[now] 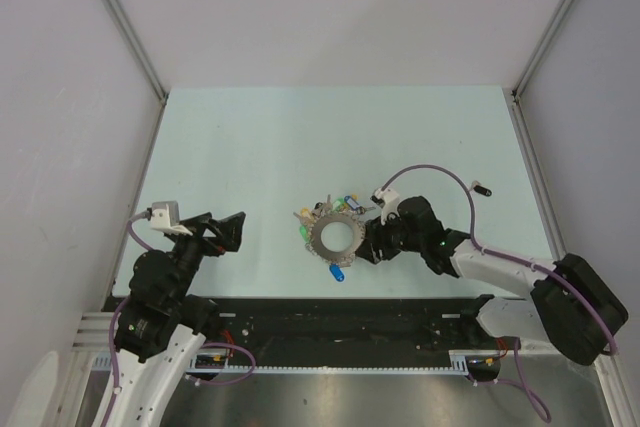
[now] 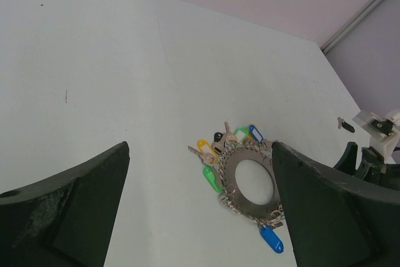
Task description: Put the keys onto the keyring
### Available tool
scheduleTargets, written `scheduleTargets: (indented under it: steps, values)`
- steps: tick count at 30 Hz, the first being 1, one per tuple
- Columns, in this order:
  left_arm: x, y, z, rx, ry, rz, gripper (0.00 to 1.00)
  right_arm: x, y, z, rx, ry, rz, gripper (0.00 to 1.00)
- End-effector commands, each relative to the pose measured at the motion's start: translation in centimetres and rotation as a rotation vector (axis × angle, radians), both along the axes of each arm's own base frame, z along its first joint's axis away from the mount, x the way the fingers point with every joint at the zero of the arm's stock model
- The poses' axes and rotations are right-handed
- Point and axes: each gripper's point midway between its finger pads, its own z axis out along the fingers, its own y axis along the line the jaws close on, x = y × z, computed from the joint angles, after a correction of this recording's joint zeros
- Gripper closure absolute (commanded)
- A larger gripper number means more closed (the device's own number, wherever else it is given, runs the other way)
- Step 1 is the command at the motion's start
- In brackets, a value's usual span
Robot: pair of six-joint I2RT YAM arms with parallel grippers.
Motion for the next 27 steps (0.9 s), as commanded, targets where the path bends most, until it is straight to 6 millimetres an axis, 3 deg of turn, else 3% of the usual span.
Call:
scheduleTargets:
  steps: [1,10,27]
  values:
    - [0.2,-0.2,0.6,0.004,-0.027,-0.011,0.00,0.1,1.8,0.0,0.007,0.025,0.066,0.48]
    - [0.1,-0.2,0.6,0.004,-0.031,-0.015,0.00,1.3,2.6,-1.9,-0.023,0.049,0.046,0.67]
    - [0.1,-0.3,0.7,0.003,-0.038,-0.022,0.00,1.7,3.3,-3.7,-0.094,0.041,0.067,0.71]
